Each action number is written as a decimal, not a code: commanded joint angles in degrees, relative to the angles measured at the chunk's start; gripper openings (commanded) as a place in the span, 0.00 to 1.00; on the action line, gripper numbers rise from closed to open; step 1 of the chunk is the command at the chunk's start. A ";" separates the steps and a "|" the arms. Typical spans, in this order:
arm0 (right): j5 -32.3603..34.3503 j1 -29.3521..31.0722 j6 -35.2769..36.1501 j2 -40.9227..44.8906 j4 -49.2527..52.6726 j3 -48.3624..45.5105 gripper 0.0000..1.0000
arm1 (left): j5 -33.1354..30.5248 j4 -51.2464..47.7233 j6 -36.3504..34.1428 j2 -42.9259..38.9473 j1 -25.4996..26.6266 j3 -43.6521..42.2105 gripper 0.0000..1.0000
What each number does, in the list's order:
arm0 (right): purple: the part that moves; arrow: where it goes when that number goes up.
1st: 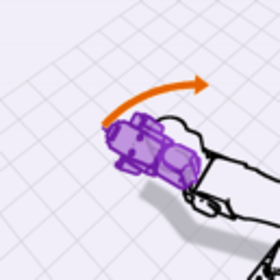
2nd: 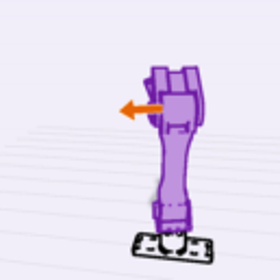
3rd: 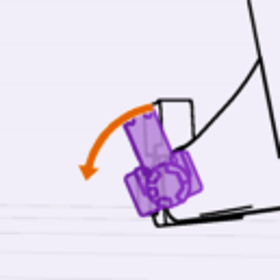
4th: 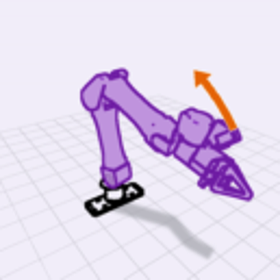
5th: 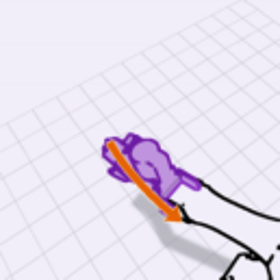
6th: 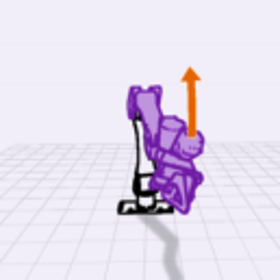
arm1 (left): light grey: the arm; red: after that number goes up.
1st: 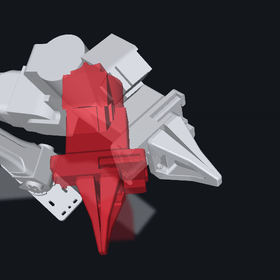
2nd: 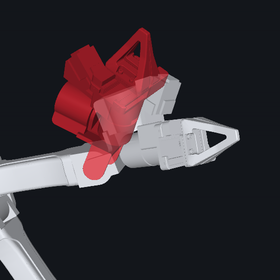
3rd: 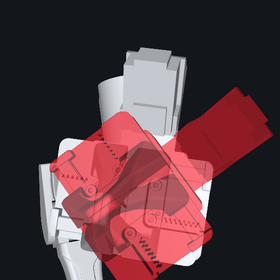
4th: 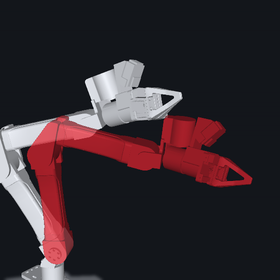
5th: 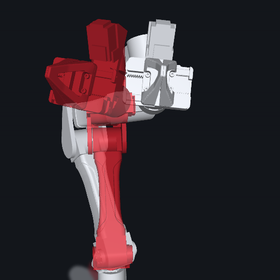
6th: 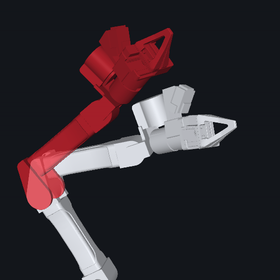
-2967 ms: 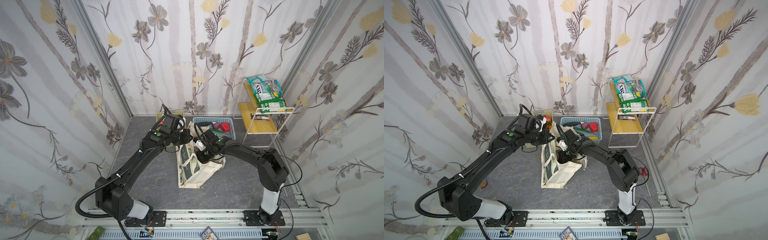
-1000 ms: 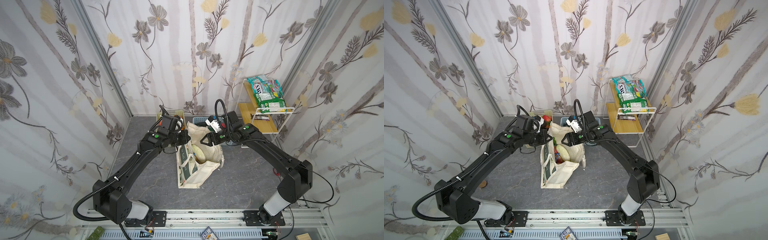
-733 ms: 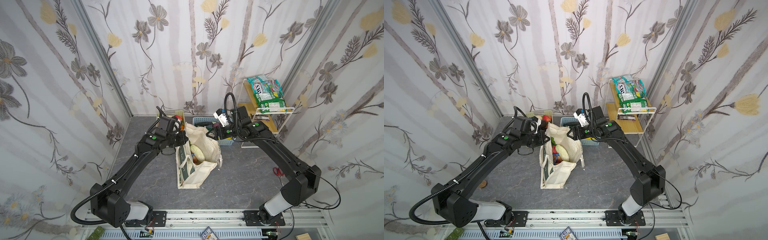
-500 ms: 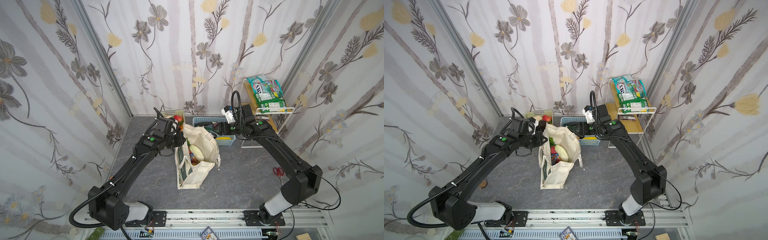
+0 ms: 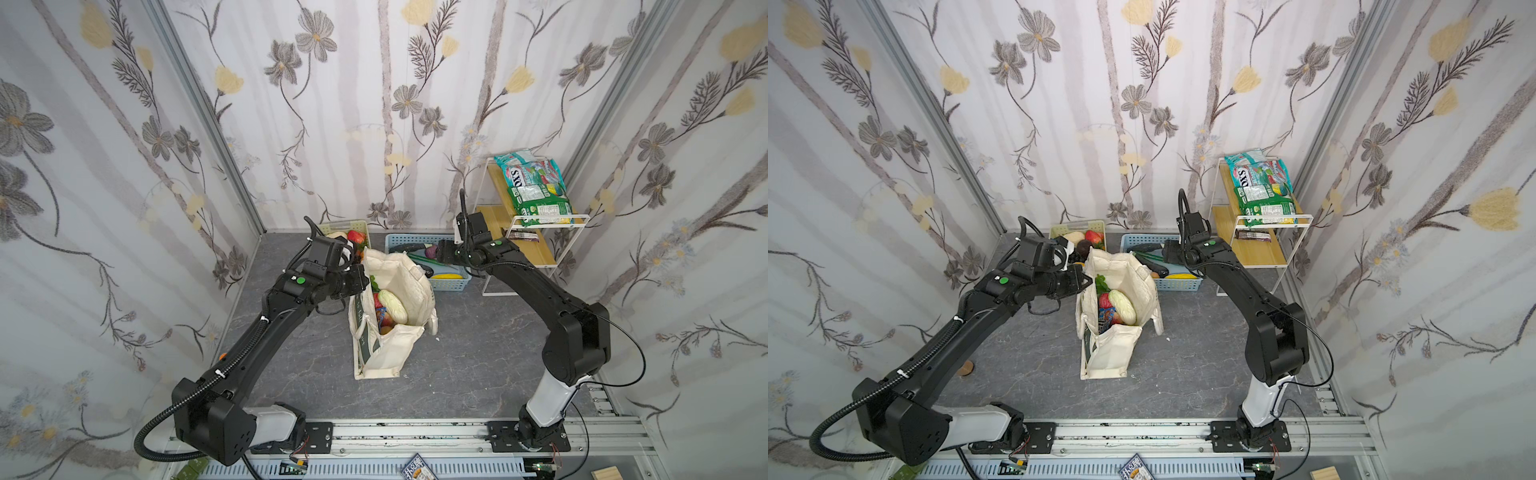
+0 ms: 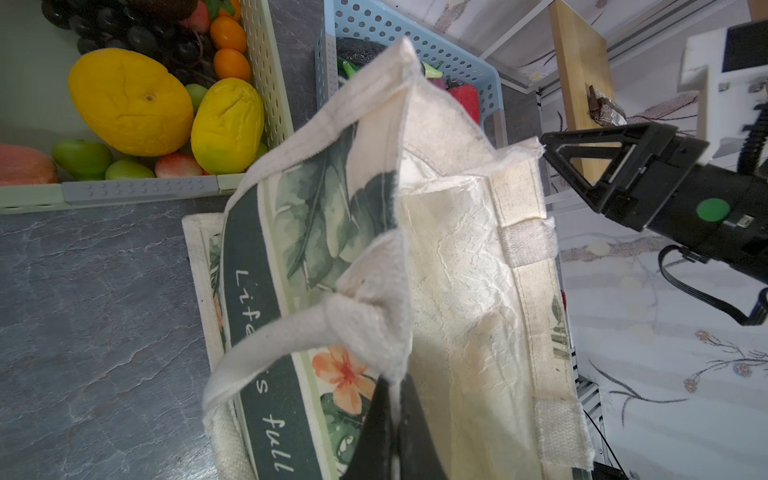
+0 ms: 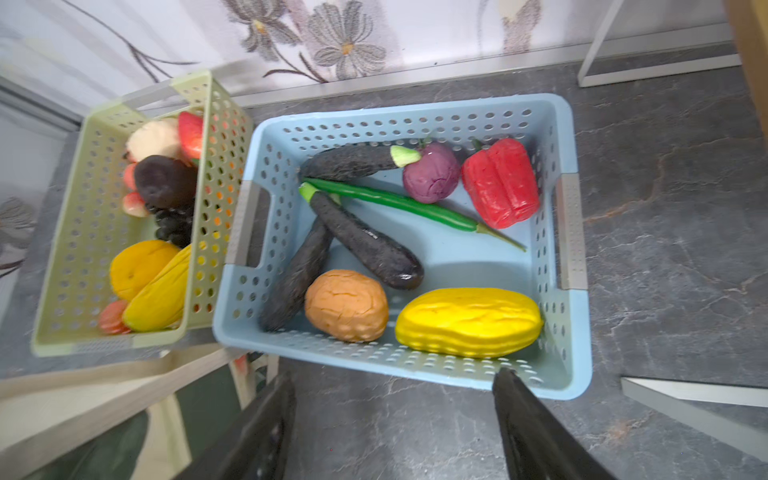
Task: Place the food into the grocery bag and tie it
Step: 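Move the right gripper over the blue basket toward the red pepper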
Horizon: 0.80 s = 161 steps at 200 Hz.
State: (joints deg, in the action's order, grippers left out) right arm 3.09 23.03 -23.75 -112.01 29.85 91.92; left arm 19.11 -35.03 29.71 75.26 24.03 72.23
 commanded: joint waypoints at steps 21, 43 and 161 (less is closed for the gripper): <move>6.85 -0.54 0.16 -5.78 -3.21 4.16 0.75 | -0.29 -0.48 -0.41 -0.82 -0.04 -0.58 0.00; 8.55 -0.78 0.73 -8.50 -3.14 5.60 0.75 | -0.49 -1.13 -0.49 -1.01 -0.04 -0.86 0.00; 12.64 -2.24 3.34 -24.02 0.74 18.81 0.76 | -0.77 -2.35 -0.16 -0.12 0.03 0.81 0.00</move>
State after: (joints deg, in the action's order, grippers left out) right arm 14.09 21.37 -20.84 -133.69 28.99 108.25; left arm 18.55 -37.10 29.54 74.98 23.99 72.53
